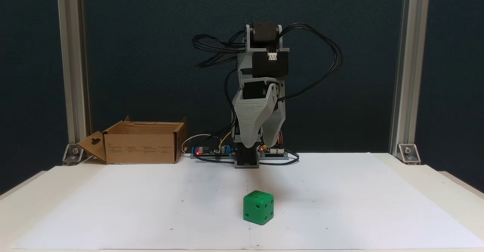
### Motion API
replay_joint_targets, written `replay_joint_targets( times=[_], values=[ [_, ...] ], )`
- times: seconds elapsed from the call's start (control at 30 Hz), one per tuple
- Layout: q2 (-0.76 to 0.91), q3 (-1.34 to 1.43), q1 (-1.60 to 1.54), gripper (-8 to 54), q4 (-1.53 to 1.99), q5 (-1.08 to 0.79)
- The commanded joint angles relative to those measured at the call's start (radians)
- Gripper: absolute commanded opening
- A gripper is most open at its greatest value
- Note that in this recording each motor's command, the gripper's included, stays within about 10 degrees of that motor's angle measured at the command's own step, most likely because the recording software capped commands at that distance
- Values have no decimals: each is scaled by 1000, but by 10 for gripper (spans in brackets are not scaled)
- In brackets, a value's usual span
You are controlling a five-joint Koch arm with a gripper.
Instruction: Grasp a green dice and put it in the bin.
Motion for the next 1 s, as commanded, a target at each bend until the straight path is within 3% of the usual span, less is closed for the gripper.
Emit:
replay_joint_targets(
  times=[0.0, 0.3, 0.97],
  values=[
    [8, -32, -5, 390, 38, -58],
    [6, -32, -3, 426, 40, -60],
    [6, 161, -2, 430, 18, -60]
  ],
)
